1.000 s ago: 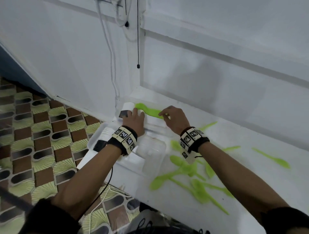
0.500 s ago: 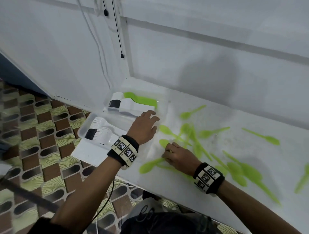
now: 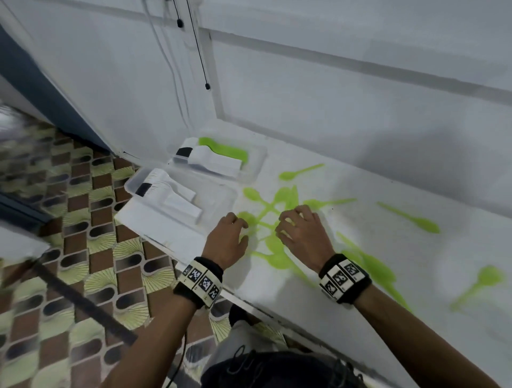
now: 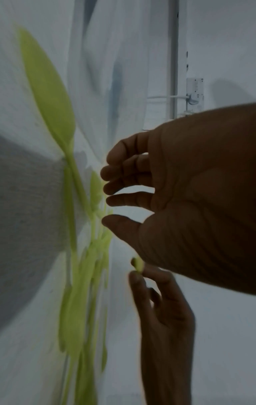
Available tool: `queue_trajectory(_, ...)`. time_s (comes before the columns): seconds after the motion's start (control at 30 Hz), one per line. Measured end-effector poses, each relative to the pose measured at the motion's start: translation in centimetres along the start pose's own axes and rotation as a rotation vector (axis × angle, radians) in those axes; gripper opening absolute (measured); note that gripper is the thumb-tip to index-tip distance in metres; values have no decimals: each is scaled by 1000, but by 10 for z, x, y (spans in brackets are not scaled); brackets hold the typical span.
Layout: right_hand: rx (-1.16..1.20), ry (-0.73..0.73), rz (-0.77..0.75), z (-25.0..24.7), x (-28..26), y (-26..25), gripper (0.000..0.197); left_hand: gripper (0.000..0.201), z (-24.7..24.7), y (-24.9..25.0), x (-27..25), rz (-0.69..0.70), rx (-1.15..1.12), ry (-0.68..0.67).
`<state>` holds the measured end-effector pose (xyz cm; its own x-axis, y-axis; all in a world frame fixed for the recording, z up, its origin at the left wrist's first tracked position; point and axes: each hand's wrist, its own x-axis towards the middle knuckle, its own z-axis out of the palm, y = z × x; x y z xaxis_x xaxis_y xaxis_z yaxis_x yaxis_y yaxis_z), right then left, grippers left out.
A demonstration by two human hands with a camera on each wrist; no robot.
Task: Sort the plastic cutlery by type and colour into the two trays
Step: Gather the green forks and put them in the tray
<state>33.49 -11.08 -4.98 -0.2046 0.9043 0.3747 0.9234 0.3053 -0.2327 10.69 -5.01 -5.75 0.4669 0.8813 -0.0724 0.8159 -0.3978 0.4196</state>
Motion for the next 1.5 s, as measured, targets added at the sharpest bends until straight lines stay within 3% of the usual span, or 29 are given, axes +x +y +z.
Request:
queue_trajectory(0.1,-17,-4,103,-14,-12,13,11,35,11,7,-2,-77,103,-63)
queue_trajectory(0.17,125,-74,213,-25,-18,18,10,35,15,9,-2,-110,159,-107)
queue_trajectory(0.23,307,-131,312,-32,-25,22,22,35,17,13,-1,-106,194,-130)
queue_trajectory(0.33,448,-77,437,-37,-30,25,36,40,18,10,4,-77,242,-130)
queue_trajectory(0.5,541,46,470,-31,-26,22,24,26,13,5,11,24,331,-169)
queue_trajectory(0.6,485,59,519,-27,-19,17,28,12,6,9,11,137,461,-222)
queue_trajectory(0.7,384,-56,544,-23,-13,16,22,10,-2,15,16,169,509,-251)
queue_trajectory(0.77,285,-146,527,-22,-11,17,13,16,-7,22,17,153,498,-218)
queue_trajectory(0.87,100,-81,460,-20,-13,17,18,20,-17,34,15,159,501,-148)
queue_trajectory(0.97,36,-73,479,-22,-15,10,8,24,-35,46,11,183,490,-18)
queue_trajectory(1.03,171,-167,497,-21,-21,6,5,24,-50,51,13,167,382,64)
queue_trajectory(1.1,233,-262,500,-18,-31,-1,10,28,-66,52,14,129,131,72)
queue_trajectory(1.27,228,-346,565,-4,-46,-18,19,59,-81,46,7,51,-390,-155)
queue_trajectory(1.4,226,-411,566,2,-47,-19,31,24,-57,24,6,53,-550,-196)
queue_trajectory(1.5,212,-404,568,4,-51,-19,38,66,-41,11,6,3,-605,-301)
